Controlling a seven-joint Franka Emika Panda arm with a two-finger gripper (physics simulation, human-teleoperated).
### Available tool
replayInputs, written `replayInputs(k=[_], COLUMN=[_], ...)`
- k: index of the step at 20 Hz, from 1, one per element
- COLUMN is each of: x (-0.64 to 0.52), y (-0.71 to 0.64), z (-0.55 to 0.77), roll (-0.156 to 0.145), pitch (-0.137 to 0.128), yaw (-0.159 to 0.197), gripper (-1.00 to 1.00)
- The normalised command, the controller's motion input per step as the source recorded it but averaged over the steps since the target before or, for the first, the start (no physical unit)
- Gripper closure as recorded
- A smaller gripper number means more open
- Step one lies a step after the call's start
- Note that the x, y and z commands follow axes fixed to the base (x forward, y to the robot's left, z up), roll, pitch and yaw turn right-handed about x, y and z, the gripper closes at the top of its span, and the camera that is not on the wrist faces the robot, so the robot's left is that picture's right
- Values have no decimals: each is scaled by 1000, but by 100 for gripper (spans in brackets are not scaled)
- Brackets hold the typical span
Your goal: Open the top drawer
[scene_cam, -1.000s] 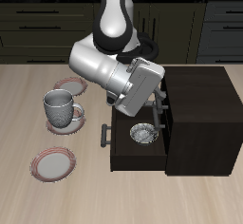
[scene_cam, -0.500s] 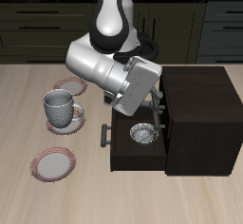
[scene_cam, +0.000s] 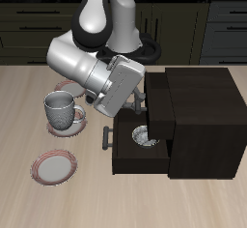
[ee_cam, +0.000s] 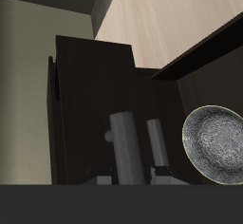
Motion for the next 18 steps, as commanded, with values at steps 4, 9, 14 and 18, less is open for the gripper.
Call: replayInputs(k=[4,9,14,18], x=[-22,-16,-85,-121], y=[-466,-389,-450,-483], z=[61,35,59,3], roll=[-43,-39,-33,-47], pitch=[-19,-10,-22,-7], yaw=[3,15,3,18], gripper=[100,100,100,100])
